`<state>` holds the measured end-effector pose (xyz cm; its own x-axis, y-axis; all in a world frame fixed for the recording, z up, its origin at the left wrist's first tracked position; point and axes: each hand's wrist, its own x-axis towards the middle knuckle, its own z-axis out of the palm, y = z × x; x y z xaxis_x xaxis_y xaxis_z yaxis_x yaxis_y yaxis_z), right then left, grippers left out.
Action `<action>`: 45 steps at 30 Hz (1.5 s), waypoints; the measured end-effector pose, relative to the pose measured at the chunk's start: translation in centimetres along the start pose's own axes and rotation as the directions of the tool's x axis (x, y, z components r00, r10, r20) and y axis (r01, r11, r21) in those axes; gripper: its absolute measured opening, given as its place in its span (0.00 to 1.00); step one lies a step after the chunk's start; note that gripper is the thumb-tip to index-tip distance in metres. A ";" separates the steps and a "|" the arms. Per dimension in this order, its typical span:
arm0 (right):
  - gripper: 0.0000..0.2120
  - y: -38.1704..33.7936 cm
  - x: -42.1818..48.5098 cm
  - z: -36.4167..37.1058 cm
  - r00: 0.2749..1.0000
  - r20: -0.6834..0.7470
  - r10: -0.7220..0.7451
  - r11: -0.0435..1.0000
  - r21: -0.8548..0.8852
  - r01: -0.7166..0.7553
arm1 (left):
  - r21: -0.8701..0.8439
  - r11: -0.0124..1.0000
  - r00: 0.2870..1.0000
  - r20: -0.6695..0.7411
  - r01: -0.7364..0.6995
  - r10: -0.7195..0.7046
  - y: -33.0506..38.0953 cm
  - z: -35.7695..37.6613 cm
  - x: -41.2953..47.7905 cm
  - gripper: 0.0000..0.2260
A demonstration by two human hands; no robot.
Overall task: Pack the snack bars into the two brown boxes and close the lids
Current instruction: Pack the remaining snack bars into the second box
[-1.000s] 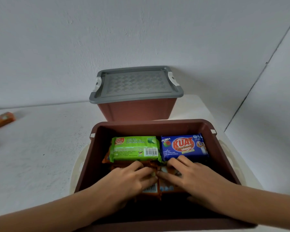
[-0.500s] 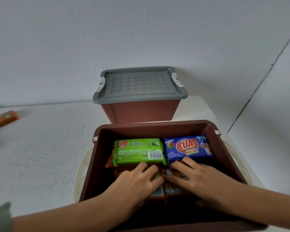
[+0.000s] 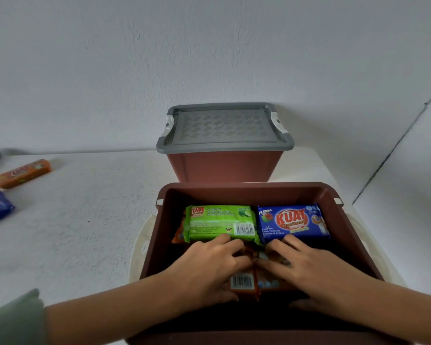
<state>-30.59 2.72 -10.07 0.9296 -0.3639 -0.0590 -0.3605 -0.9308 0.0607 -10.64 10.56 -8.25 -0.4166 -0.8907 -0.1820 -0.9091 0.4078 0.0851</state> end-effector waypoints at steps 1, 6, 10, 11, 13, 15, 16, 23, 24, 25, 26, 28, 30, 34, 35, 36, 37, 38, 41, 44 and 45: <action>0.38 0.1 0.0 -0.4 1.000 0.004 -0.023 1.000 0.015 0.023 | -0.007 1.000 1.000 -0.007 -0.007 0.007 0.0 0.0 0.0 0.23; 0.20 0.2 1.2 -3.3 0.987 -0.163 -0.006 0.990 0.141 0.030 | -0.197 0.980 0.973 -0.227 0.003 -0.048 -1.0 -1.5 -1.2 0.15; 0.14 -0.7 6.1 -7.1 0.947 -0.321 -0.013 0.975 0.205 0.082 | -0.236 0.963 0.860 -0.456 0.132 -0.230 -4.3 -4.6 -4.8 0.12; 0.15 -1.3 7.9 -8.1 0.937 -0.349 -0.029 0.975 0.197 0.104 | -0.252 0.951 0.818 -0.499 0.180 -0.287 -5.7 -5.2 -6.3 0.11; 0.19 -3.3 12.1 -10.0 0.922 -0.378 -0.082 0.967 0.194 0.165 | -0.284 0.908 0.733 -0.538 0.307 -0.416 -8.8 -6.2 -9.9 0.10; 0.19 -5.9 16.9 -11.4 0.917 -0.372 -0.141 0.947 0.219 0.235 | -0.285 0.844 0.639 -0.556 0.454 -0.531 -12.5 -6.5 -14.0 0.11; 0.19 -7.3 19.5 -11.8 0.915 -0.367 -0.171 0.933 0.239 0.270 | -0.293 0.795 0.589 -0.547 0.531 -0.595 -14.4 -6.4 -16.1 0.12; 0.23 -19.2 39.4 -10.6 0.920 -0.255 -0.297 0.884 0.291 0.366 | -0.402 0.296 0.244 -0.176 0.867 -0.954 -29.3 0.0 -30.6 0.25; 0.24 -20.9 42.1 -10.1 0.926 -0.228 -0.300 0.878 0.313 0.362 | -0.401 0.247 0.213 -0.129 0.882 -0.969 -31.0 1.0 -32.0 0.27; 0.24 -22.5 44.6 -9.5 0.935 -0.199 -0.295 0.873 0.342 0.348 | -0.411 0.212 0.193 -0.088 0.886 -0.977 -32.4 1.9 -33.2 0.27; 0.23 -23.6 46.5 -8.9 0.946 -0.165 -0.279 0.875 0.362 0.321 | -0.430 0.190 0.185 -0.054 0.883 -0.981 -33.1 2.5 -33.4 0.28; 0.23 -26.6 50.7 -7.4 0.962 -0.105 -0.253 0.882 0.383 0.274 | -0.467 0.147 0.165 -0.003 0.872 -0.986 -34.9 4.0 -34.2 0.29; 0.24 -28.7 53.1 -5.8 0.971 -0.053 -0.232 0.890 0.392 0.234 | -0.496 0.143 0.178 0.025 0.856 -0.984 -35.7 5.4 -33.8 0.29; 0.25 -32.4 55.3 -2.4 0.986 0.073 -0.147 0.922 0.370 0.109 | -0.396 0.190 0.228 0.051 0.898 -0.972 -36.1 9.2 -32.9 0.32; 0.26 -32.9 55.5 -1.8 0.988 0.095 -0.125 0.929 0.361 0.083 | -0.352 0.203 0.226 0.024 0.914 -0.974 -36.0 10.0 -32.7 0.33; 0.25 -33.4 55.7 -1.4 0.990 0.099 -0.104 0.935 0.349 0.063 | -0.331 0.202 0.211 -0.010 0.922 -0.978 -35.9 10.6 -32.6 0.34; 0.25 -33.7 55.8 -1.0 0.992 0.093 -0.083 0.940 0.338 0.047 | -0.329 0.189 0.182 -0.051 0.925 -0.982 -35.7 11.1 -32.5 0.34; 0.24 -34.0 55.9 -0.9 0.995 0.081 -0.061 0.941 0.337 0.031 | -0.338 0.167 0.145 -0.091 0.926 -0.985 -35.5 11.4 -32.3 0.33; 0.21 -34.3 56.1 -0.9 0.998 0.064 -0.012 0.937 0.349 -0.011 | -0.345 0.110 0.041 -0.201 0.932 -0.979 -34.8 11.9 -31.1 0.28; 0.21 -34.4 56.2 -1.2 0.997 0.061 0.045 0.939 0.339 -0.063 | -0.348 0.097 0.034 -0.183 0.932 -0.983 -34.4 11.7 -30.7 0.27; 0.21 -34.4 56.2 -1.3 0.996 0.062 0.064 0.937 0.340 -0.081 | -0.368 0.101 0.047 -0.154 0.924 -0.987 -34.4 11.3 -31.1 0.27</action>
<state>34.14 14.36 -14.18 0.8982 -0.4239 -0.1166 -0.4392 -0.8547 -0.2766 33.60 26.46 -16.62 0.8781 -0.4750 0.0583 -0.4764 -0.8559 0.2013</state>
